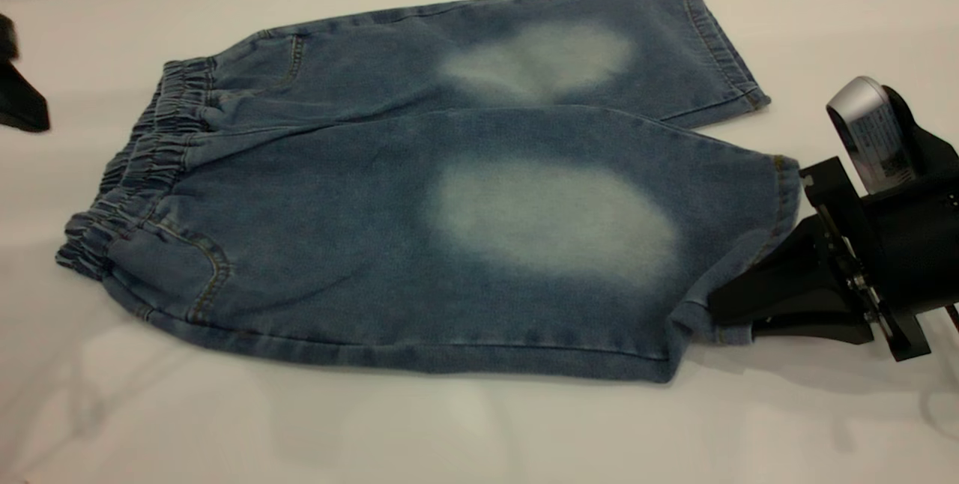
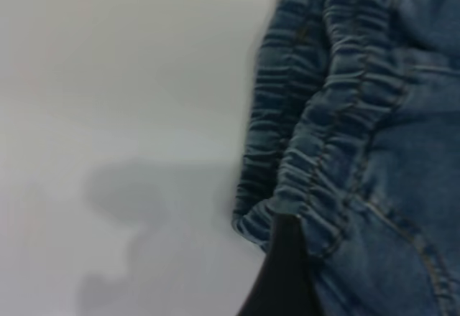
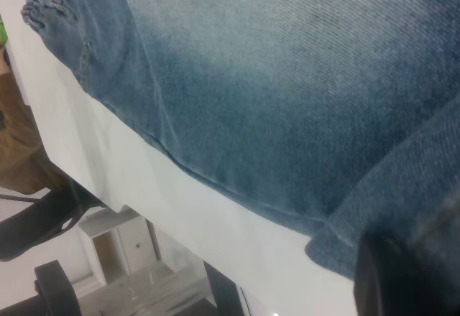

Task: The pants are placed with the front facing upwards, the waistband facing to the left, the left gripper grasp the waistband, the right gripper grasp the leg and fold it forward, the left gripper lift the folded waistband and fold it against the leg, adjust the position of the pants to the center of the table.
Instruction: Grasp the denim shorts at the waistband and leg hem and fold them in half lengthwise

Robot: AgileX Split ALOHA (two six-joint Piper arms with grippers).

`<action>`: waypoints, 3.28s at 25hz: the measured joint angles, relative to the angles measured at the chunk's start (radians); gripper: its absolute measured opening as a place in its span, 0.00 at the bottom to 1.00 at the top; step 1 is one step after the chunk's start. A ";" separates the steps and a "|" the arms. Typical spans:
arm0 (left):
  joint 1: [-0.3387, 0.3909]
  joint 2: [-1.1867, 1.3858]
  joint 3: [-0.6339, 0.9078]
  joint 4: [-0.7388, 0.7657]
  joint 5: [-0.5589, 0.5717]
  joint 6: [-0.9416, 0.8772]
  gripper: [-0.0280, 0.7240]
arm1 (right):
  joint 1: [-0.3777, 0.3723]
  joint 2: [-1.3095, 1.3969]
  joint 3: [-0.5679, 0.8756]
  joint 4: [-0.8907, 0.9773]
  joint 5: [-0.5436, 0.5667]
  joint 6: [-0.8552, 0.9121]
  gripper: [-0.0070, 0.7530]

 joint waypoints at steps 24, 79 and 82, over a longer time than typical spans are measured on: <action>0.000 0.452 -0.088 0.001 -0.206 0.035 0.74 | 0.000 0.000 0.000 -0.010 0.000 0.000 0.03; -0.105 0.270 -0.360 0.000 -0.086 0.032 0.18 | 0.000 -0.173 -0.430 -0.256 0.031 0.352 0.03; -0.104 0.274 -0.395 0.000 -0.073 0.032 0.18 | 0.000 -0.173 -0.499 -0.298 0.031 0.409 0.03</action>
